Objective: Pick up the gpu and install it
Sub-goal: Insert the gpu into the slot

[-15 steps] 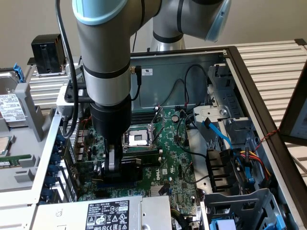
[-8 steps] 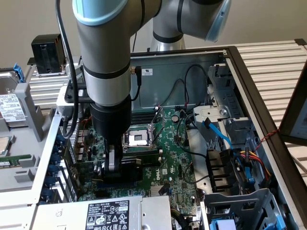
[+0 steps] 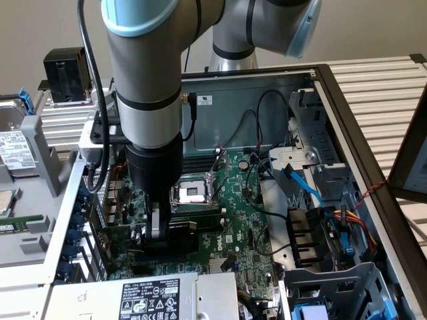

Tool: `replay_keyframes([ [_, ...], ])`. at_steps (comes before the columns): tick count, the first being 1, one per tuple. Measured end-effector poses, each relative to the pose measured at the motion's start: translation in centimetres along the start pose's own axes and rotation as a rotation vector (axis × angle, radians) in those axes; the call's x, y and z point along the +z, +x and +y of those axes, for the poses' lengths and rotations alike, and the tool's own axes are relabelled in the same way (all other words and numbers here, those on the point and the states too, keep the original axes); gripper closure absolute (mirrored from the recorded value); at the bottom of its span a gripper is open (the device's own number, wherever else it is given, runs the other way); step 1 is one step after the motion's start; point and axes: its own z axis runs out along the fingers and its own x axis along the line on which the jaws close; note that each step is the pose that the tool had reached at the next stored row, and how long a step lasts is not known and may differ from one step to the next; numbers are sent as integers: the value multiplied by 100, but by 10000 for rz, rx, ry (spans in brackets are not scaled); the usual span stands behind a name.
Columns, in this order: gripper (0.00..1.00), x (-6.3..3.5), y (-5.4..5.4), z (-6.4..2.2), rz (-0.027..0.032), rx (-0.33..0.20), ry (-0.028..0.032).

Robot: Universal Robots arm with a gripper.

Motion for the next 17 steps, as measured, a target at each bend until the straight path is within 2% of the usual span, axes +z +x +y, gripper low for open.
replay_keyframes([
  [6, 71, -3, -3, 15, -10, 28, 3],
  [7, 59, -12, -5, 15, -4, 29, 0],
  [8, 59, -22, -5, 16, -6, 29, 2],
  [9, 59, -50, -5, 18, -7, 30, 2],
  [10, 52, -101, -5, 21, -3, 30, -1],
  [17, 52, -417, -6, 42, -3, 31, -1],
])
